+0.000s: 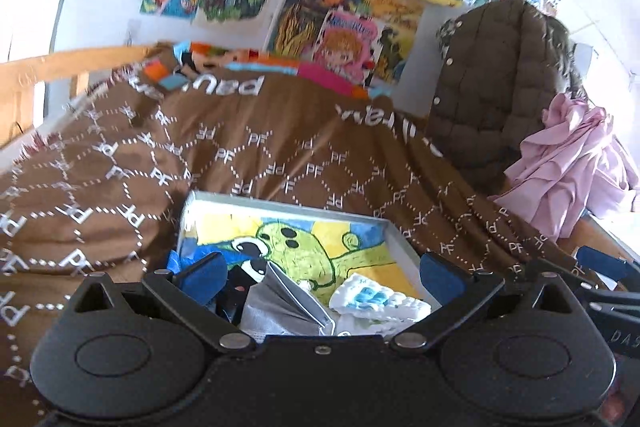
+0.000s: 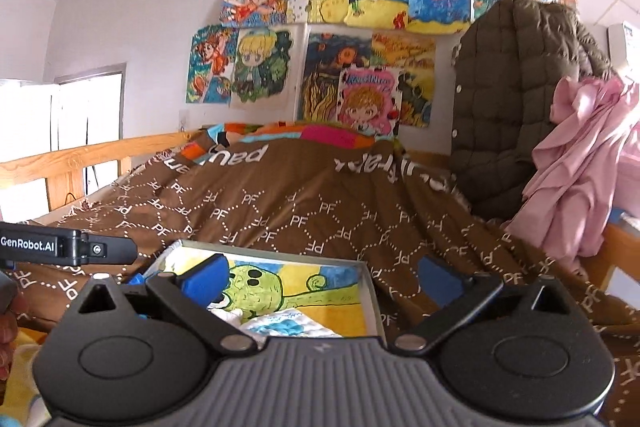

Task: Organize soft objects
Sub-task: 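Open both grippers to drop the items in the tray and withdraw, then move both grippers back from the tray over the pile of soft items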

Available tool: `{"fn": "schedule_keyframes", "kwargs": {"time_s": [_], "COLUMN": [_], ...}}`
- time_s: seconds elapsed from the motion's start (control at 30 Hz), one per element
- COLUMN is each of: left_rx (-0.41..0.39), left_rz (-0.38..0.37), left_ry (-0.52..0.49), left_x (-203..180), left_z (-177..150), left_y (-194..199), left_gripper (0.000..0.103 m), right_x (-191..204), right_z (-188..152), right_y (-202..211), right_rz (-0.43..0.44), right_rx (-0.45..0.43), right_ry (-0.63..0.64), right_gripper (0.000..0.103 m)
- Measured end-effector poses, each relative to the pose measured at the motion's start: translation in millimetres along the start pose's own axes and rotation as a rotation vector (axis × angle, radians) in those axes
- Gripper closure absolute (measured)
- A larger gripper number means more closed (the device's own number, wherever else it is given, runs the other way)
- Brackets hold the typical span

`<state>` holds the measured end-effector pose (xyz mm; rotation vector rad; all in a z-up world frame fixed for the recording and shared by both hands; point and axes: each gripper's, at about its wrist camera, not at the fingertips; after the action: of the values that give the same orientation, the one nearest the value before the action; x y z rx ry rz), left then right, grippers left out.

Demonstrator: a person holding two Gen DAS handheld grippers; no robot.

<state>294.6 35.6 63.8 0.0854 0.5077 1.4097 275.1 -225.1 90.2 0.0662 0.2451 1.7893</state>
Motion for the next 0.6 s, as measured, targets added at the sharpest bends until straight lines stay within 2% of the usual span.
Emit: {"fn": "schedule_keyframes", "kwargs": {"time_s": [0.27, 0.6], "left_rx": [-0.075, -0.116], "left_rz": [-0.004, -0.017], "left_ry": [-0.057, -0.123], "left_x": [-12.1, -16.2], "left_z": [-12.4, -41.7], "left_y": [59.2, 121.6], "left_gripper": [0.001, 0.001], "right_x": [14.2, 39.3], "right_z": [-9.2, -27.1], "right_y": [60.4, 120.3], "right_rz": [-0.001, 0.02], "right_rx": [-0.013, 0.038], "right_ry": [0.009, 0.036], "right_gripper": [0.0, 0.0]}}
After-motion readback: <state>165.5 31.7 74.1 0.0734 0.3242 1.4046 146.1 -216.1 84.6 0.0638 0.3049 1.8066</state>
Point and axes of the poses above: each gripper's, at about its wrist camera, not at the fingertips, and y roughly against the way its jaws point, x to its left, z to its top, and after that the axes turned 1 degree about -z, right-handed
